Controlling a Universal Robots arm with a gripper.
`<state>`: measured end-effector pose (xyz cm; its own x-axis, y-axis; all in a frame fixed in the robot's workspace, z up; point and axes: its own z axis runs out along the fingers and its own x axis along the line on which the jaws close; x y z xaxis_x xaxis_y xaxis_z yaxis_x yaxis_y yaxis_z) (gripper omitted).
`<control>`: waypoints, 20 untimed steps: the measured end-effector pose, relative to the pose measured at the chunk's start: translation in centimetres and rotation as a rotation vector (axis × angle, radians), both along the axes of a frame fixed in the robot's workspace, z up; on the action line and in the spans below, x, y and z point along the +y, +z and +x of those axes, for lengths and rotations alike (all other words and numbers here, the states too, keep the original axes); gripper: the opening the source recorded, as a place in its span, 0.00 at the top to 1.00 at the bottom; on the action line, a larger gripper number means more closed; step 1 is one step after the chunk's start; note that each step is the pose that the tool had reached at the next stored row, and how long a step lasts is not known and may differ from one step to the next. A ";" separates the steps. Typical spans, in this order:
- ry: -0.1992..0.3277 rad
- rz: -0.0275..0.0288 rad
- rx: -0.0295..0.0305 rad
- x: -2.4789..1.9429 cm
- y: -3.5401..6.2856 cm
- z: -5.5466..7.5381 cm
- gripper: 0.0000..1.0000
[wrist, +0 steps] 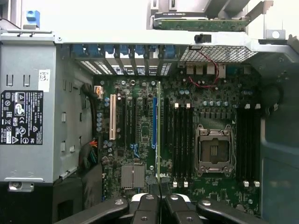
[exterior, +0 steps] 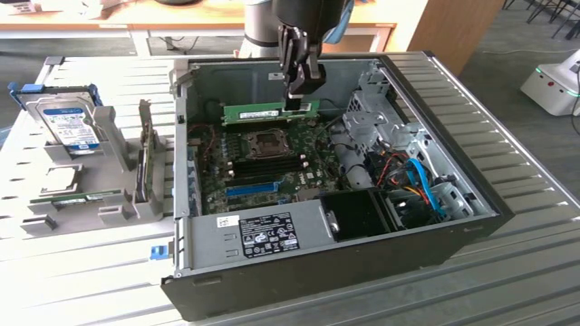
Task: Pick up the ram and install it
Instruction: 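Pick up the ram and move it above insertion slot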
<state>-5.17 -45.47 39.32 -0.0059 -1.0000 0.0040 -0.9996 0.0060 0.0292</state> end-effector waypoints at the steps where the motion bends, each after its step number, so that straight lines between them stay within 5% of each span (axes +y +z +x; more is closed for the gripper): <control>1: 0.000 0.0000 -0.0001 0.00 0.00 0.0 0.88; 9: 0.000 0.0001 -0.0001 0.18 -0.01 0.0 0.88; 20: 0.000 0.0021 0.0000 1.45 -0.09 0.0 0.88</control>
